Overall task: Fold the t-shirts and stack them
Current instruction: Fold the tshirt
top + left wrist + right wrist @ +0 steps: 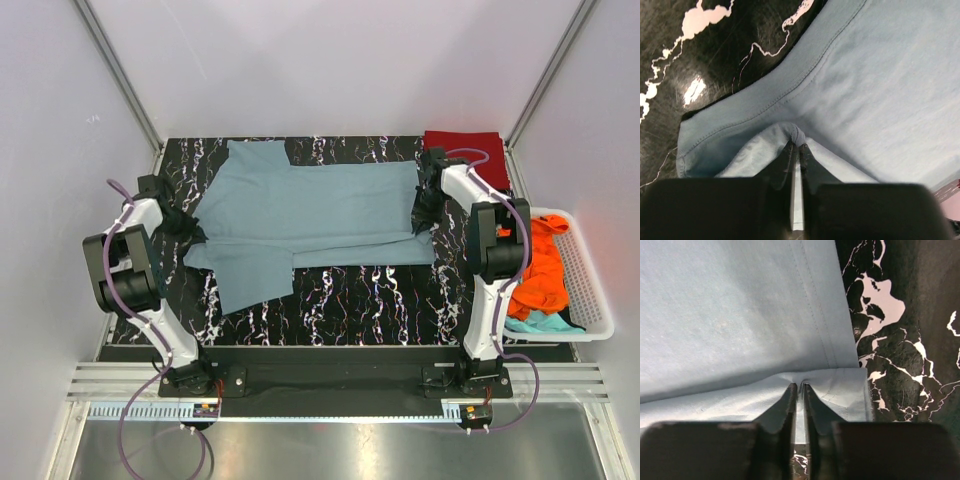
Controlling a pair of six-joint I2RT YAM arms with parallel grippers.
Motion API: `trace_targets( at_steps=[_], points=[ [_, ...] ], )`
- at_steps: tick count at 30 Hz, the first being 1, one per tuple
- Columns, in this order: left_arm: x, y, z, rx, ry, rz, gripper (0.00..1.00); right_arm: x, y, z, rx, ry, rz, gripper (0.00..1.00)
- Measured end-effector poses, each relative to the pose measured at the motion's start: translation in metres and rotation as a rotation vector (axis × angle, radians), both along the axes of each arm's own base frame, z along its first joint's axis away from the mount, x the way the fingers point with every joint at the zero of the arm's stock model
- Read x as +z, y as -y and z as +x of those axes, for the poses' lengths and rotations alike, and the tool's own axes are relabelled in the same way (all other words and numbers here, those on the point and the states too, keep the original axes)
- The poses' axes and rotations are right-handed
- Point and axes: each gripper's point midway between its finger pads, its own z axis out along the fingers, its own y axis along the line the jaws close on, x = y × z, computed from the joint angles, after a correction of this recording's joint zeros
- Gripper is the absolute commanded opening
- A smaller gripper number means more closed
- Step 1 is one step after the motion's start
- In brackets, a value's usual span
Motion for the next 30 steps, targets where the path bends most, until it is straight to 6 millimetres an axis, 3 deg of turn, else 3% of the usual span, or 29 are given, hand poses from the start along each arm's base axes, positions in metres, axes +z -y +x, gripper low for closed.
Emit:
trace_targets(
  at_steps=[3,6,9,13,15,18,21,22,23,27,30],
  points=[
    [-0.001,-0.002,0.002,-0.018,0.006,0.015,0.43,0.0,0.001,0.0,-0.002,-0.005,-0.006,0.3],
    [0.013,-0.011,0.004,-0.02,0.042,0.076,0.57,0.009,0.006,0.003,-0.007,0.0,-0.03,0.41],
    [0.052,-0.022,0.005,-0.007,0.14,0.169,0.58,0.023,0.01,0.014,-0.012,0.033,-0.049,0.51],
    [0.116,-0.028,0.001,0.014,0.327,0.263,0.42,0.042,0.01,0.024,-0.014,0.086,-0.043,0.54],
    [0.12,-0.024,-0.005,0.01,0.356,0.264,0.36,0.05,0.008,0.022,-0.013,0.095,-0.032,0.55],
    [0.086,-0.014,-0.02,-0.014,0.288,0.216,0.24,0.062,-0.003,0.013,0.002,0.112,0.005,0.55],
    [0.045,0.0,-0.044,-0.049,0.177,0.148,0.26,0.069,-0.04,-0.006,0.064,0.131,0.088,0.61],
    [0.034,0.006,-0.053,-0.061,0.147,0.125,0.29,0.071,-0.065,-0.016,0.108,0.137,0.143,0.63],
    [0.03,0.011,-0.06,-0.075,0.13,0.11,0.4,0.072,-0.087,-0.024,0.147,0.147,0.188,0.65],
    [0.029,0.026,-0.083,-0.098,0.147,0.098,0.45,0.064,-0.192,-0.088,0.363,0.11,0.365,0.69],
    [0.034,0.036,-0.105,-0.087,0.171,0.1,0.47,0.059,-0.24,-0.13,0.473,0.059,0.444,0.69]
  ],
)
